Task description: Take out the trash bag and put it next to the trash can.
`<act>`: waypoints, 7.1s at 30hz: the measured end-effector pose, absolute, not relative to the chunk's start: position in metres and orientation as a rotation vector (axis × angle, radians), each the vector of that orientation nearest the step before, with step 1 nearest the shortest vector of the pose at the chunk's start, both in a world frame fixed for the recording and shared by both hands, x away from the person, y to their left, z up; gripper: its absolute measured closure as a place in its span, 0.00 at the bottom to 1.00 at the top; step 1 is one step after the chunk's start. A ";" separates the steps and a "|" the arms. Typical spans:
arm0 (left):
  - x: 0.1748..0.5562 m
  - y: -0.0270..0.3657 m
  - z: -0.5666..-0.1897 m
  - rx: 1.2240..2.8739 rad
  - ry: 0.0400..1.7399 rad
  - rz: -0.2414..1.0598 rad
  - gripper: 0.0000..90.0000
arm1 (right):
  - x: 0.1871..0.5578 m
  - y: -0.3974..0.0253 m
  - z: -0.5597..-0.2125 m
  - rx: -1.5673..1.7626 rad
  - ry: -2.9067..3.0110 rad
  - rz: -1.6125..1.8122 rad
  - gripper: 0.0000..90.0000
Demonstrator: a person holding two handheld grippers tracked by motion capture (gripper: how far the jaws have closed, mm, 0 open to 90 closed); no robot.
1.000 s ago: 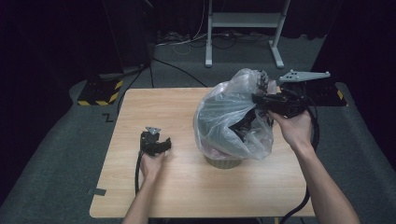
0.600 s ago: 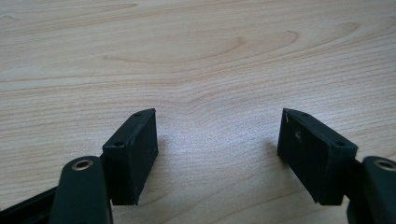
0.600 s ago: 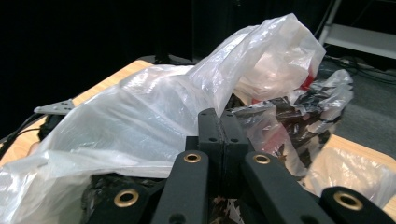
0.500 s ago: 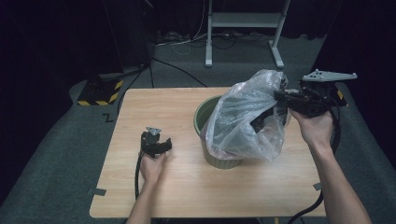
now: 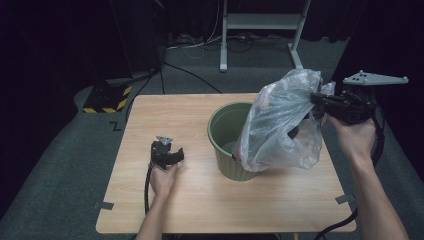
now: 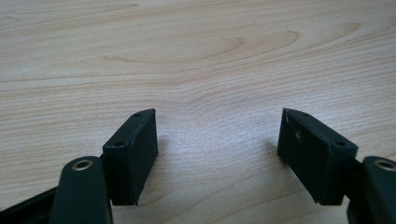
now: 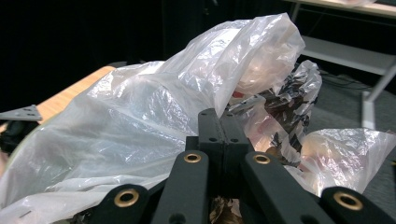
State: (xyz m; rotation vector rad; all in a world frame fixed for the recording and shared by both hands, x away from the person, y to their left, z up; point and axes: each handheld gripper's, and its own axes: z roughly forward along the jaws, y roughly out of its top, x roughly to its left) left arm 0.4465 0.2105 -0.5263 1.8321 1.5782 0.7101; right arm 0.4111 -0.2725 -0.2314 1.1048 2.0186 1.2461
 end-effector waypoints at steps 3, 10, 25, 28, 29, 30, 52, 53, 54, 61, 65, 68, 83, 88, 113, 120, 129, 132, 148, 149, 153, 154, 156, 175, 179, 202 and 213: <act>0.447 0.211 -0.526 1.832 1.578 0.710 0.32 | 0.410 -0.275 -0.231 1.108 2.009 1.224 1.00; 0.446 0.210 -0.526 1.830 1.580 0.708 0.32 | 0.409 -0.292 -0.236 1.148 1.974 1.139 1.00; 0.446 0.210 -0.526 1.829 1.583 0.709 0.32 | 0.404 -0.340 -0.244 1.235 1.903 1.074 1.00; 0.446 0.210 -0.526 1.829 1.584 0.709 0.32 | 0.403 -0.348 -0.245 1.240 1.894 1.045 1.00; 0.446 0.210 -0.526 1.828 1.584 0.709 0.32 | 0.402 -0.349 -0.245 1.241 1.889 1.024 1.00; 0.446 0.210 -0.526 1.828 1.584 0.709 0.31 | 0.402 -0.351 -0.244 1.236 1.886 0.999 1.00; 0.446 0.210 -0.526 1.827 1.586 0.711 0.31 | 0.435 -0.324 -0.305 1.253 1.989 0.995 1.00; 0.446 0.210 -0.526 1.828 1.586 0.712 0.31 | 0.438 -0.322 -0.308 1.250 1.991 0.999 1.00; 0.446 0.210 -0.526 1.828 1.586 0.711 0.31 | 0.440 -0.320 -0.310 1.248 1.993 1.004 1.00; 0.447 0.210 -0.526 1.827 1.585 0.711 0.31 | 0.457 -0.308 -0.329 1.244 2.005 1.004 1.00; 0.447 0.210 -0.526 1.828 1.585 0.712 0.31 | 0.467 -0.301 -0.337 1.256 2.010 1.048 1.00; 0.446 0.210 -0.526 1.827 1.586 0.712 0.31 | 0.471 -0.295 -0.341 1.252 2.014 1.065 1.00; 0.446 0.210 -0.526 1.827 1.586 0.711 0.31 | 0.491 -0.277 -0.374 1.279 2.011 1.172 1.00; 0.447 0.210 -0.526 1.827 1.586 0.711 0.31 | 0.497 -0.274 -0.383 1.287 2.023 1.190 0.99; 0.447 0.210 -0.526 1.826 1.586 0.711 0.31 | 0.532 -0.247 -0.433 1.335 2.102 1.118 0.92; 0.447 0.210 -0.526 1.827 1.585 0.711 0.31 | 0.532 -0.252 -0.430 1.376 2.086 1.136 0.70; 0.447 0.210 -0.526 1.826 1.586 0.712 0.31 | 0.520 -0.262 -0.414 1.358 2.043 1.160 0.49; 0.447 0.210 -0.526 1.826 1.586 0.712 0.31 | 0.519 -0.265 -0.414 1.373 2.051 1.151 0.47; 0.447 0.210 -0.526 1.827 1.586 0.712 0.31 | 0.484 -0.283 -0.405 1.354 2.012 1.254 0.46; 0.447 0.210 -0.526 1.826 1.586 0.712 0.31 | 0.482 -0.284 -0.405 1.351 2.012 1.260 0.46; 0.447 0.210 -0.526 1.826 1.587 0.711 0.31 | 0.467 -0.285 -0.403 1.344 2.007 1.282 0.47; 0.447 0.210 -0.526 1.827 1.587 0.712 0.31 | 0.464 -0.284 -0.403 1.340 2.008 1.285 0.47; 0.447 0.210 -0.526 1.826 1.587 0.712 0.31 | 0.457 -0.285 -0.404 1.326 2.008 1.296 0.47; 0.446 0.210 -0.526 1.826 1.588 0.711 0.31 | 0.412 -0.280 -0.422 1.266 2.030 1.324 0.49; 0.446 0.210 -0.526 1.826 1.588 0.711 0.31 | 0.408 -0.278 -0.426 1.253 2.035 1.323 0.49; 0.446 0.210 -0.526 1.825 1.588 0.710 0.31 | 0.407 -0.266 -0.481 1.276 2.092 1.194 0.47; 0.446 0.210 -0.526 1.826 1.588 0.711 0.31 | 0.416 -0.261 -0.500 1.278 2.128 1.090 0.46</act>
